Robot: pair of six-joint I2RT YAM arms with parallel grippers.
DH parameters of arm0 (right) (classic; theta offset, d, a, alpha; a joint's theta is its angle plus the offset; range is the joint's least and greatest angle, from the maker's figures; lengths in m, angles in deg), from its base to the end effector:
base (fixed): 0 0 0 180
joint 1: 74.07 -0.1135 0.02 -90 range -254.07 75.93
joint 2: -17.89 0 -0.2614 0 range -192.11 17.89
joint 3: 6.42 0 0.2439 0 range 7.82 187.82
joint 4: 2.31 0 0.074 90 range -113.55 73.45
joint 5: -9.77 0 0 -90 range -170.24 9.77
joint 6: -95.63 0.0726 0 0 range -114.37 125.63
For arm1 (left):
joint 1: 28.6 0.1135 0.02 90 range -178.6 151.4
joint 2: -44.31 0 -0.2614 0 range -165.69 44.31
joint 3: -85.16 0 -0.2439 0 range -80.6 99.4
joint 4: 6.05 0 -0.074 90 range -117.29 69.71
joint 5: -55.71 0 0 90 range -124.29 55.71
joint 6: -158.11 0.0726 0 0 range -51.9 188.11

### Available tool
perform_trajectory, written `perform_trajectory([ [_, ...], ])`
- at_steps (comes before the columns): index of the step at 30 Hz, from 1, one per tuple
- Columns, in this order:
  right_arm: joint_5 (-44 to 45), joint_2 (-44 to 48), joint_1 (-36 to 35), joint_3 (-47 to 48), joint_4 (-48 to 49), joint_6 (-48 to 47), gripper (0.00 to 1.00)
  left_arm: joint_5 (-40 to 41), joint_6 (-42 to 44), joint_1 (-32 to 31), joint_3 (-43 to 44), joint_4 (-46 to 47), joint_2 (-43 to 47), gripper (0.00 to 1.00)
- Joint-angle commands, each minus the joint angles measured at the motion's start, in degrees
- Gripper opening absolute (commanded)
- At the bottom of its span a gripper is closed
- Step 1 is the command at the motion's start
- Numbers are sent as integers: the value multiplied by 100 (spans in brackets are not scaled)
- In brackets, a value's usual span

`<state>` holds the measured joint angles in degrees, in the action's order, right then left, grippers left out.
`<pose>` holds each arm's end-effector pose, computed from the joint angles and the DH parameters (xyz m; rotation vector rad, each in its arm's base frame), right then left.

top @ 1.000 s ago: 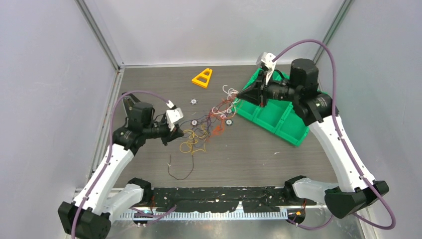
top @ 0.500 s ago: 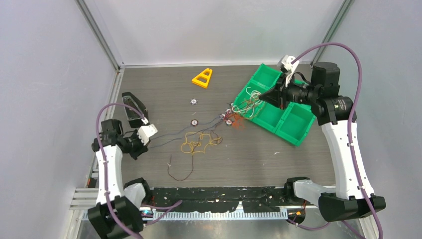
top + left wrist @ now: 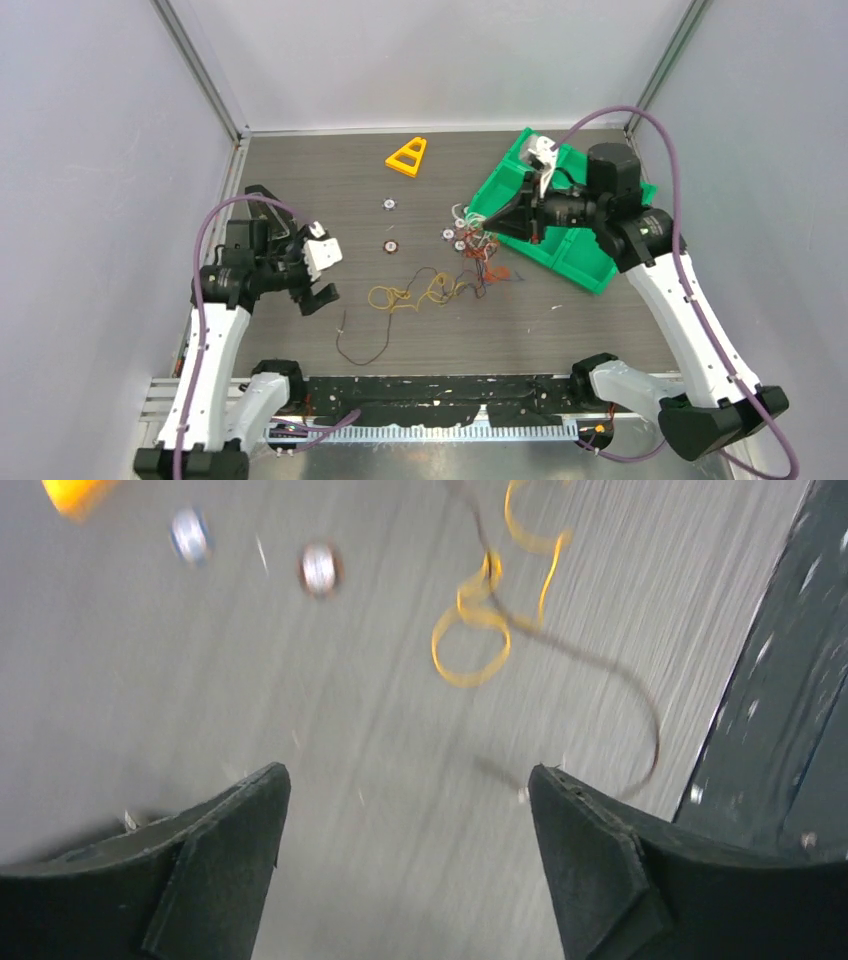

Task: Untangle the cables

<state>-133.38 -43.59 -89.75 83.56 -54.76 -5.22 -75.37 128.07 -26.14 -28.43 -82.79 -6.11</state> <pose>0.1932 0.1146 0.4118 -1.0027 1.6506 0.9682 0.1527 -0.0412 0.2698 1.3124 1.9214 -0.4290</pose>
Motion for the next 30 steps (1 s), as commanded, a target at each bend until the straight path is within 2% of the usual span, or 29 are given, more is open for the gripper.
perform_trajectory([
  [1,22,-4,-763,-165,1570,1033,6,-477,-2775,-1622,391,1969,269,98],
  [5,44,-306,-1231,123,1891,1330,5,-148,-4101,-2792,527,3311,-291,100],
  [10,1,-425,-1492,299,2018,1504,5,198,-5186,-3584,497,5055,-1142,100],
  [11,8,-422,-1559,287,2020,1515,5,149,-5245,-3671,561,5154,-1287,94],
  [14,174,-343,-1578,158,1994,1484,6,-103,-5355,-3730,661,5017,-1537,55],
  [15,200,-298,-1552,128,1912,1405,5,-166,-5287,-3709,588,4866,-1524,36],
  [17,315,-224,-1429,12,1700,1303,5,-346,-5218,-3479,408,4710,-1352,2],
  [18,327,-198,-1350,-28,1584,1258,5,-403,-5350,-3263,290,4724,-1214,0],
  [20,330,-154,-754,-158,1263,1054,5,-625,-5567,-2768,112,4639,-887,0],
  [23,427,-167,-89,-293,505,266,5,-787,-5250,-1941,9,3947,-455,0],
  [26,752,-254,301,-357,-655,-1000,5,-954,-4561,-1170,-74,3010,-259,0],
  [30,1230,-330,512,-561,-1601,-2136,5,-1024,-3351,-228,-196,1774,-270,0],
])
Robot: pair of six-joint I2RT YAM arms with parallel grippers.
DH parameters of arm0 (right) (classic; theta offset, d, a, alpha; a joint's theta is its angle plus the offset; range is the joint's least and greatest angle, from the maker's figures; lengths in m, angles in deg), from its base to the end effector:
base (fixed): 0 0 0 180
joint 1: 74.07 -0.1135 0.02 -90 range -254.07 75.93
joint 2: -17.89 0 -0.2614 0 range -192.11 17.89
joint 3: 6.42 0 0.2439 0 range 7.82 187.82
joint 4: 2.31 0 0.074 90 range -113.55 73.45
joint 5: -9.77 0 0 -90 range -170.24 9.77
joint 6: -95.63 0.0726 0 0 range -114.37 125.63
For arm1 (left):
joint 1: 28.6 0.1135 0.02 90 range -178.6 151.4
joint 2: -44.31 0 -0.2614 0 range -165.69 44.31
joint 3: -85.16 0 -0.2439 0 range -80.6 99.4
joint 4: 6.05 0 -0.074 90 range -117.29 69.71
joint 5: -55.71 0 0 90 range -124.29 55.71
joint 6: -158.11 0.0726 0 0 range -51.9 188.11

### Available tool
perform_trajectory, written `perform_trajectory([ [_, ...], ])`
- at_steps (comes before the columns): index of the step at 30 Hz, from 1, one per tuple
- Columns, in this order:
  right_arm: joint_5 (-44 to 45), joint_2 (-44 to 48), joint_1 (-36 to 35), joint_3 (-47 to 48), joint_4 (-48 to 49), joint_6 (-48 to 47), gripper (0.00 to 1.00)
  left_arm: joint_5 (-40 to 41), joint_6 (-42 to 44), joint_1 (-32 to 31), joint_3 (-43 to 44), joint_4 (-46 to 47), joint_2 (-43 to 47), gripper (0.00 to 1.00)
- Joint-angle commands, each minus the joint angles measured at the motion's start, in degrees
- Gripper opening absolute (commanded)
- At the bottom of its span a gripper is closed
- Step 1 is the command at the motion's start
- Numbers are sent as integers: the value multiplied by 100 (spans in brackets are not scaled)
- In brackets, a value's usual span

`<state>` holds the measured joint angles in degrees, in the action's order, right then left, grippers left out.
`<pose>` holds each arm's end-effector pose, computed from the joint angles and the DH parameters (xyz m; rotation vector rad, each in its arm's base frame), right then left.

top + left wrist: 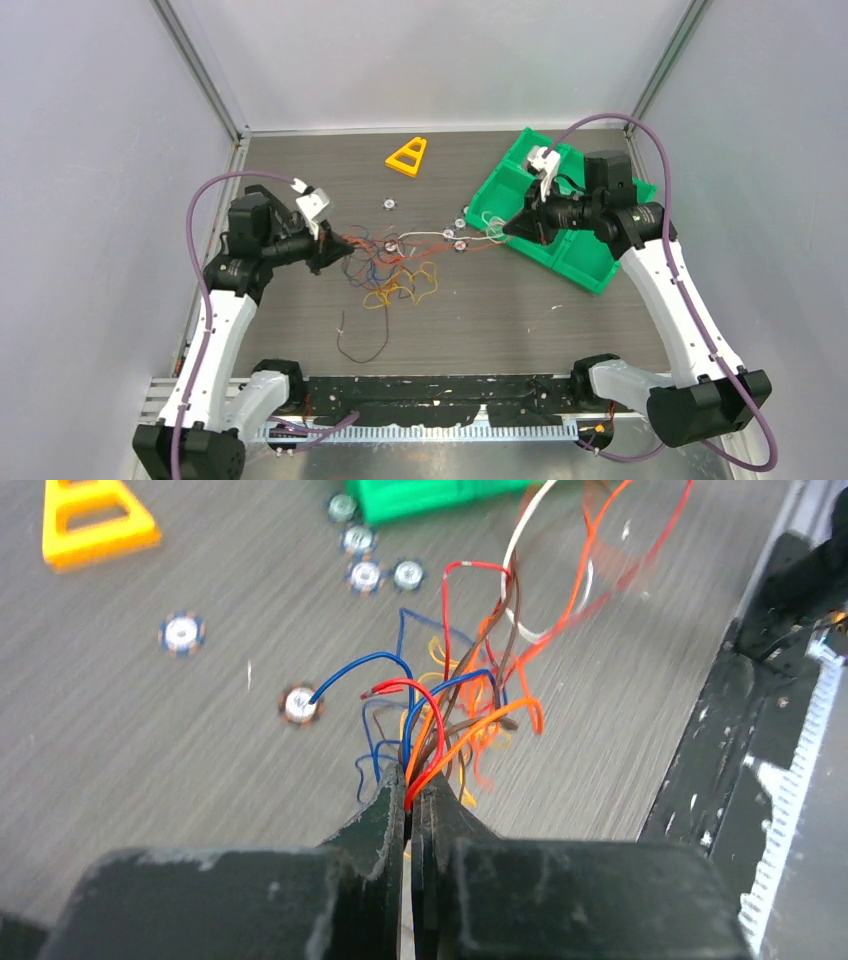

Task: Untangle the cables

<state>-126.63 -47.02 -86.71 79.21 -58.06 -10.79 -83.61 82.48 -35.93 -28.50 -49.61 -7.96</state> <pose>0.2216 0.1036 0.3653 -0.9472 1.8509 0.8345 0.1935 -0.0804 0.3198 0.8645 1.7851 -0.8093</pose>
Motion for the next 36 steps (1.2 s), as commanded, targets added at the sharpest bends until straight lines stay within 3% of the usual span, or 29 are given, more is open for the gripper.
perform_trajectory([
  [1,667,22,266,-201,-1368,-1859,5,-209,1537,1086,-194,-1703,-144,0],
  [6,877,77,858,-336,-1957,-2579,5,-54,3355,2384,-93,-2771,-584,0],
  [13,994,-47,1738,-172,-2525,-3348,5,667,4894,3121,-261,-3101,-1215,0],
  [24,850,-66,2253,-18,-3187,-3914,5,2031,5998,3551,-951,-2232,-1775,0],
  [27,467,-77,2264,21,-3209,-3818,5,1908,6178,3524,-1019,-2223,-1763,0],
  [30,2,-118,2115,109,-3193,-3485,5,1577,5997,3039,-1005,-2463,-1486,0],
  [32,-250,-100,1596,74,-2985,-3014,6,1352,5849,2550,-1012,-2680,-1220,0],
  [33,-358,-37,1430,40,-2631,-2786,6,1236,5728,2317,-1015,-2715,-1093,4],
  [34,-400,14,963,-73,-2399,-2202,5,1095,5601,2131,-1006,-2744,-977,18],
  [36,-376,162,303,-332,-1504,-1237,6,818,5344,1851,-861,-2812,-817,60],
])
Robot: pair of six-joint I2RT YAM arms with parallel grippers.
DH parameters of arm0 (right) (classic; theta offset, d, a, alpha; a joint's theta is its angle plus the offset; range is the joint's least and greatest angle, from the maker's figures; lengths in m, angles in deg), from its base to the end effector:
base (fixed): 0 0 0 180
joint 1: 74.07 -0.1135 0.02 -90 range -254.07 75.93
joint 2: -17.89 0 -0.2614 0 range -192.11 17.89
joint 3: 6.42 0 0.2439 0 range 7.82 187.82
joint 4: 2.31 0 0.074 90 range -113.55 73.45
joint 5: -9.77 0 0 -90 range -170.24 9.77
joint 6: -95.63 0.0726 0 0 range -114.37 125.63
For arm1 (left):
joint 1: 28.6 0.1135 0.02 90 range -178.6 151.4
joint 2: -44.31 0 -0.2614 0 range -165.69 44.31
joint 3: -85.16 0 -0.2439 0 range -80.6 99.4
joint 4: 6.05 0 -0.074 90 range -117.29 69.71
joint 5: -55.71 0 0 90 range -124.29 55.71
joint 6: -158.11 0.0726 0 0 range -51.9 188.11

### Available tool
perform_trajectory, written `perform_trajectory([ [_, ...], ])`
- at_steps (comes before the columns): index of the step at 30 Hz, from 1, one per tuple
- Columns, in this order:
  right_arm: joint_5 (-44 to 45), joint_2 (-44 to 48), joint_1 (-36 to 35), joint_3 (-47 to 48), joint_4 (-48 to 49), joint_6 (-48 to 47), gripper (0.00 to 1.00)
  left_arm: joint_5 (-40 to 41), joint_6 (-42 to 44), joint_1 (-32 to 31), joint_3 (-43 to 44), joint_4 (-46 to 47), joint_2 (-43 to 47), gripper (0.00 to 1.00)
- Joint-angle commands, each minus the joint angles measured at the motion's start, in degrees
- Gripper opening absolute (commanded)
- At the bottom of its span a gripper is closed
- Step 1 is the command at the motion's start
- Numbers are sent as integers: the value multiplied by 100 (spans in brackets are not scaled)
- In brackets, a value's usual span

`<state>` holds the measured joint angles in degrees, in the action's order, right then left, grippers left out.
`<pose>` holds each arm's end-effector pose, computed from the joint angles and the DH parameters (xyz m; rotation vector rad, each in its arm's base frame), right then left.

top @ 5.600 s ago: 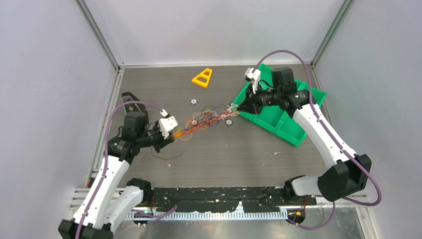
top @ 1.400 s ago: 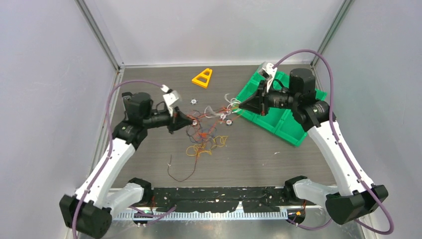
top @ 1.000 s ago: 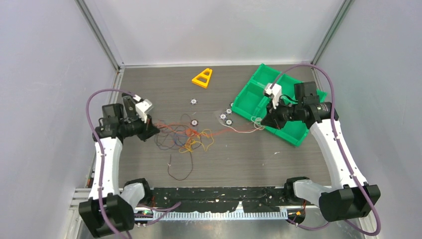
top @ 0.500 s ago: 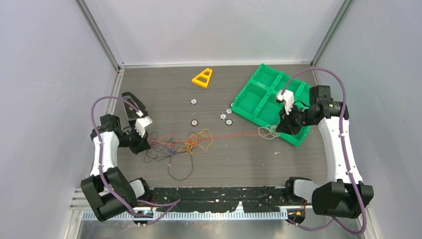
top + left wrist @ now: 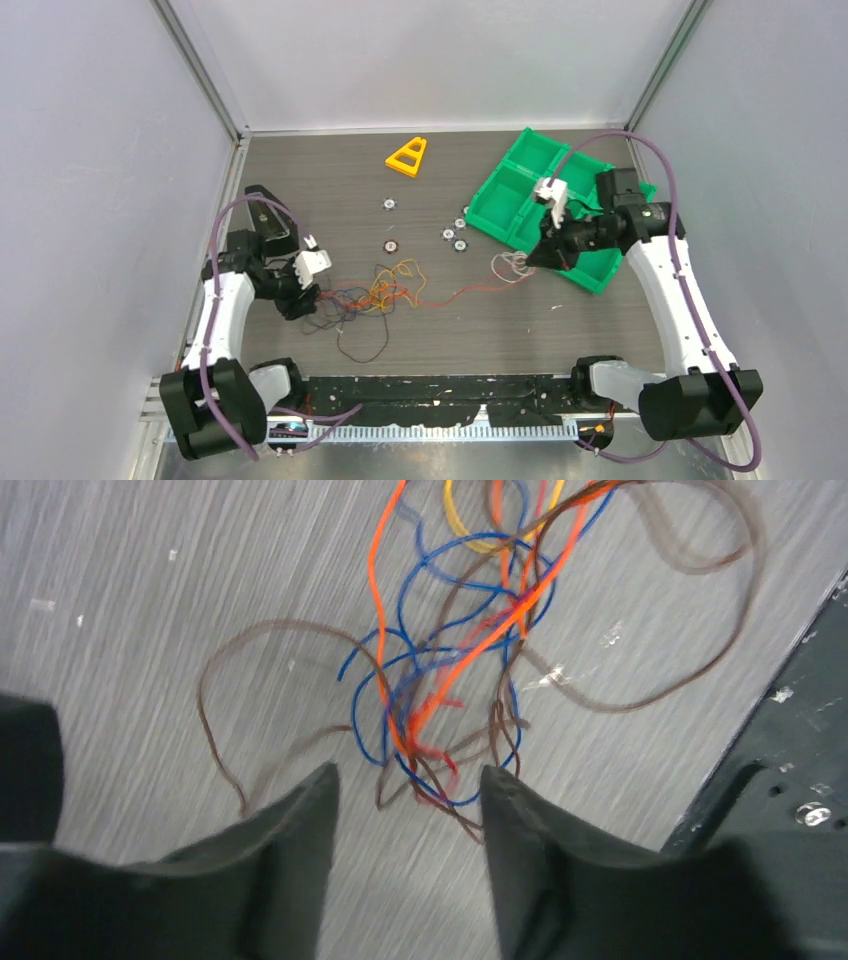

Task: Untangle the cables

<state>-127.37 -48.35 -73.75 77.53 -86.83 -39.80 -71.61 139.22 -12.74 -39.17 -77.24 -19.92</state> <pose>0.1959 0.0521 0.3135 -1.0992 2.0963 0.7596 0.1765 0.0044 0.1830 1.2406 2.2054 -0.4636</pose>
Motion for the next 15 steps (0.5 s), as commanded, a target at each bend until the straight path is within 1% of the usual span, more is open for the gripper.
perform_trajectory([
  [1,-146,335,-1202,-254,2011,1987,6,-506,-503,-571,308,-56,430,71],
  [2,-32,324,-1658,-440,2287,2476,6,-619,-682,-653,451,-26,463,76],
  [3,286,241,-1895,-524,2782,2670,13,-687,-871,-741,568,27,475,80],
  [4,461,100,-2271,-706,3174,2956,26,-686,-1072,-853,674,112,478,85],
  [5,776,9,-2417,-784,3282,3011,54,-653,-1190,-950,774,165,472,89],
  [6,882,-154,-2557,-876,3376,3006,64,-603,-1283,-1038,849,198,453,91],
  [7,1029,-219,-2573,-896,3347,2957,79,-590,-1341,-1087,924,198,443,93],
  [9,1101,-396,-2579,-712,2978,2433,88,-676,-1348,-1117,1037,110,442,96],
  [11,1043,-535,-2528,-612,2586,2172,92,-734,-1226,-1215,1028,28,521,99],
  [13,894,-615,-2433,-699,2443,2006,92,-723,-1088,-1484,869,51,686,100],
  [15,809,-710,-2408,-858,2517,1981,91,-717,-1088,-1980,620,232,908,100],
])
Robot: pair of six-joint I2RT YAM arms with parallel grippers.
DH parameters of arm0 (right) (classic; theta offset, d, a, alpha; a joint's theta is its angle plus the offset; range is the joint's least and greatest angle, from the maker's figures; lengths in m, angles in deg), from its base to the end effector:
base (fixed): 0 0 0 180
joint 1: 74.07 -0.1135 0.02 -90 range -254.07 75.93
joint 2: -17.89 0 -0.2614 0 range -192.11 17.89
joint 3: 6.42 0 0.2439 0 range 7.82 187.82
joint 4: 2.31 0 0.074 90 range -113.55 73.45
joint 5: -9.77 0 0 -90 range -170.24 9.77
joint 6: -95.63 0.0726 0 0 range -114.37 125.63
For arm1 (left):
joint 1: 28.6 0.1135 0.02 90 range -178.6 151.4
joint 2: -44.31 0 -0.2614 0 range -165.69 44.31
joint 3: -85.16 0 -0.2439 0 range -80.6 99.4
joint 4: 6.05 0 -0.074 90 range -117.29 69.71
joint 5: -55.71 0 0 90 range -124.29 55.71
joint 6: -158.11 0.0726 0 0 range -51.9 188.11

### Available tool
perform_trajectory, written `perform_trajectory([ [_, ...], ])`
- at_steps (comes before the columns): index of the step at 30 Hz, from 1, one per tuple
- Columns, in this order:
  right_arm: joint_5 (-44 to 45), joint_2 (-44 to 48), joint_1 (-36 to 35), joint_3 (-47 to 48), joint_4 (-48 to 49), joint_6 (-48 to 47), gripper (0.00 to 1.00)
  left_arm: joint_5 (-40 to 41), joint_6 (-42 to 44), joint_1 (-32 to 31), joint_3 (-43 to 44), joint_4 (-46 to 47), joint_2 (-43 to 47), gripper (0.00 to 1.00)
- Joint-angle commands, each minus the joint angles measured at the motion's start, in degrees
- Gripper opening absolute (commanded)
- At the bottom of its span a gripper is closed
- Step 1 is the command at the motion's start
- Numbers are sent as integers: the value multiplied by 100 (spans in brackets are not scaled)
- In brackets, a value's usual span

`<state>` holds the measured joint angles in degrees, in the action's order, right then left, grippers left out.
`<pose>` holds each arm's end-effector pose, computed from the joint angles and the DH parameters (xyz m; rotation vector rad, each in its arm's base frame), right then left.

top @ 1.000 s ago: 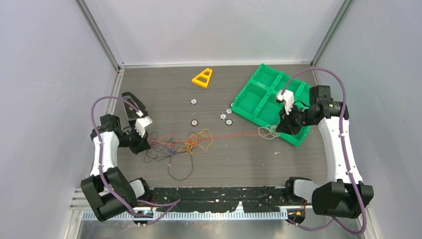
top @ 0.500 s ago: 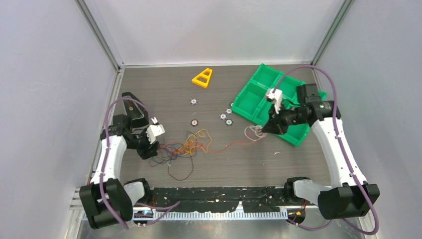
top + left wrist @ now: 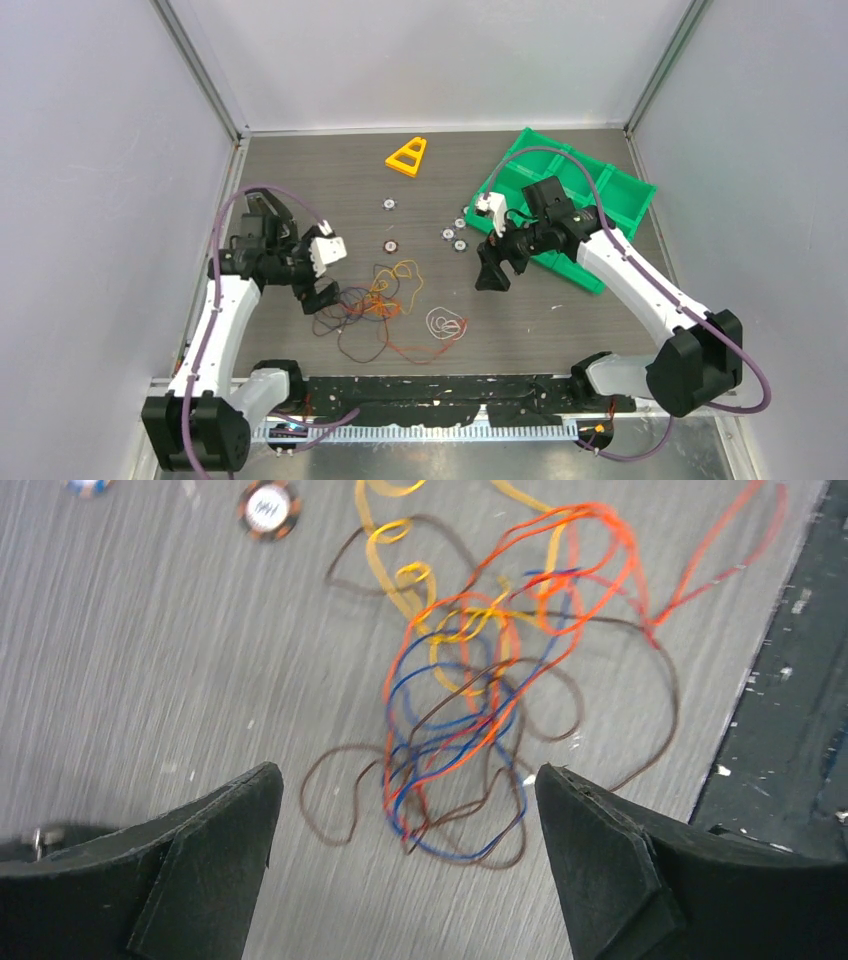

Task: Untangle the cables

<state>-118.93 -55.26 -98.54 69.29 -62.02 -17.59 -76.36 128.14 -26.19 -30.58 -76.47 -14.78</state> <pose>0.2167 0.1485 0.2648 -1.2211 2.1359 0.8672 0.1841 -0.0409 0.2436 1.3109 1.9705 -0.5074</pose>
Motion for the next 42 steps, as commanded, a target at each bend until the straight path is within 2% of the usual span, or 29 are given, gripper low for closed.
perform_trajectory([
  [1,-53,-120,73,-85,155,-207,88,-218,-82,-1018,-357,311,545,99],
  [5,-252,-488,22,-196,477,57,79,-22,-446,-2252,-806,1127,856,97],
  [7,-245,-647,-184,-204,684,158,79,131,-410,-2749,-925,1280,821,96],
  [10,78,-1042,-774,-59,947,197,83,92,-569,-2860,-988,1412,760,96],
  [12,292,-1356,-1081,98,994,125,87,114,-353,-2850,-1078,1270,877,97],
  [17,579,-2314,-1585,426,1081,-101,88,140,249,-2867,-1585,1232,1553,100],
  [21,760,-2786,-1848,438,1229,-263,86,428,526,-3099,-1679,1060,1610,99],
  [26,861,-3121,-1958,459,1483,-200,68,1035,157,-4004,-1916,1665,1550,99],
  [29,888,-3118,-1960,393,1533,-222,42,1397,176,-4483,-2105,2126,1424,99],
  [30,883,-3059,-1960,357,1550,-225,37,1461,270,-4600,-2143,2206,1312,98],
  [31,887,-3023,-1962,344,1552,-222,26,1535,335,-4695,-2181,2317,1187,97],
  [32,898,-2905,-1965,338,1547,-212,21,1627,372,-4784,-2203,2412,1049,96],
  [33,912,-2836,-1956,347,1501,-210,10,1717,396,-4846,-2213,2541,902,94],
  [36,828,-2349,-1870,435,1363,-171,6,2093,389,-4952,-2217,3014,372,86],
  [38,608,-1988,-1712,514,1314,-83,5,2411,337,-4978,-2199,3380,40,77],
  [40,396,-1630,-1459,601,1298,29,5,2709,414,-4979,-2155,3409,-278,60],
  [42,264,-1293,-1156,698,1242,147,6,2915,567,-4974,-2134,3190,-406,31],
])
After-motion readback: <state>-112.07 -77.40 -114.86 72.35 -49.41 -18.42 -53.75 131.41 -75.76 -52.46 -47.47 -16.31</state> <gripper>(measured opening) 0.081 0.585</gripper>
